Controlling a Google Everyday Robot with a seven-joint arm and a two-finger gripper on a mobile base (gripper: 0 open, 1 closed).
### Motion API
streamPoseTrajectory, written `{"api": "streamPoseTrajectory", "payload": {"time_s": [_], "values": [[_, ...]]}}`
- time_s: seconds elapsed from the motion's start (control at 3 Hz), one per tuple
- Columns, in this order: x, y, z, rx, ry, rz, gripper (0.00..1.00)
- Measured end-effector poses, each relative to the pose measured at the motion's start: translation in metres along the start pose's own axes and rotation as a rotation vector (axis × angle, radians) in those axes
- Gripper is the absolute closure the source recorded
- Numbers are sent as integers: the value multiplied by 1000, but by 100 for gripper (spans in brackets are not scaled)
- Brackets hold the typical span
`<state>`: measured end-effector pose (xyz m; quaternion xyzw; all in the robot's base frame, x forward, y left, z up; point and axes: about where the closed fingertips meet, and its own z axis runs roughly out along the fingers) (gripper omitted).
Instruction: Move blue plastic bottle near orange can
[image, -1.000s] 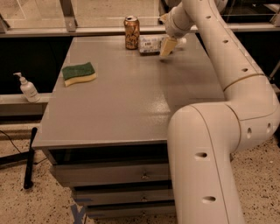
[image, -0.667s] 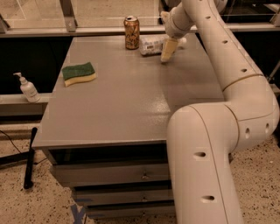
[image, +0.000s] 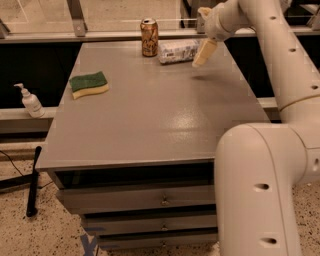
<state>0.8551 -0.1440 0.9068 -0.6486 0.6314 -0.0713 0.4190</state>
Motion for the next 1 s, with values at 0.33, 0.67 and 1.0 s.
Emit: {"api": "streamPoseTrajectory", "payload": {"time_s": [0.33, 0.67, 1.0], "values": [[4, 8, -50, 22, -139, 119, 0], [8, 29, -105, 39, -269, 230, 0], [21, 49, -103, 11, -271, 261, 0]]}}
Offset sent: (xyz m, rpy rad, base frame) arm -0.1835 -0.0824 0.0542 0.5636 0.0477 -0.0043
